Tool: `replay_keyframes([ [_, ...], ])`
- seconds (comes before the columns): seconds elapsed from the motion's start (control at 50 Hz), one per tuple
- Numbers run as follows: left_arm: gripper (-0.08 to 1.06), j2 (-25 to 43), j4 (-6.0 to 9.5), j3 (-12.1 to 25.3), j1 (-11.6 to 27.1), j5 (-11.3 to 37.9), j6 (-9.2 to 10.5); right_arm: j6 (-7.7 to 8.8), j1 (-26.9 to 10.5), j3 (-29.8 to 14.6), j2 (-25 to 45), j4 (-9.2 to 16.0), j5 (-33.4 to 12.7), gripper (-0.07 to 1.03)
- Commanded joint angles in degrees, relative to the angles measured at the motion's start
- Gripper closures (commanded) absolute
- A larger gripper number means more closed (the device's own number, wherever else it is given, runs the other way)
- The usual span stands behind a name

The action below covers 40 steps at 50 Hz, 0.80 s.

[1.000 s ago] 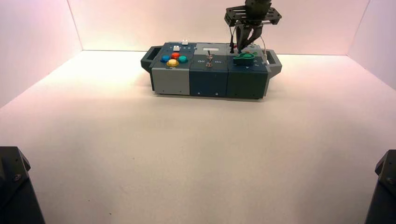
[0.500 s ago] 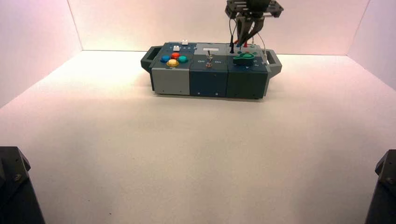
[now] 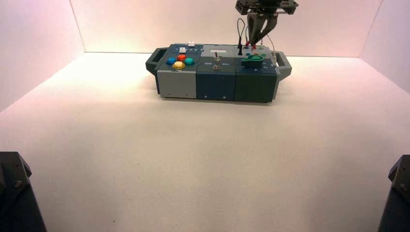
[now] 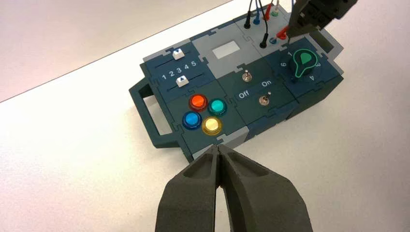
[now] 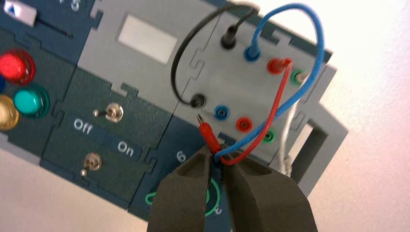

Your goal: Pull the blue wire.

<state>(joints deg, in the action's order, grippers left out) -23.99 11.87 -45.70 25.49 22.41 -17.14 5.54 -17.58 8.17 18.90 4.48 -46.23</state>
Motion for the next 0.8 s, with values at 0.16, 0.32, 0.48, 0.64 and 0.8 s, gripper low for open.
replay_keyframes([
  [0.16,1.01,-1.2,0.00,1.6,0.3,-0.2,-0.18,0.09,-1.3,0.4,-4.1,0.3,-0.1,0.81],
  [0.32,1.01,-1.2,0.00,1.5,0.3,-0.3,-0.18,0.09,-1.3,1.5,-5.4,0.4,-0.1,0.57],
  [0.48,1.01,-1.4,0.00,1.5,0.3,-0.2,-0.18,-0.09,-1.2,3.6,-7.4,0.3,-0.1,0.57],
  [0.64,1.01,-1.5,0.00,1.5,0.3,-0.2,-0.18,-0.09,-1.3,6.2,-9.6,0.3,-0.1,0.57],
  [0.8,1.01,-1.5,0.00,1.6,0.3,-0.4,-0.18,-0.18,-1.3,9.7,-12.3,0.4,0.3,0.57],
])
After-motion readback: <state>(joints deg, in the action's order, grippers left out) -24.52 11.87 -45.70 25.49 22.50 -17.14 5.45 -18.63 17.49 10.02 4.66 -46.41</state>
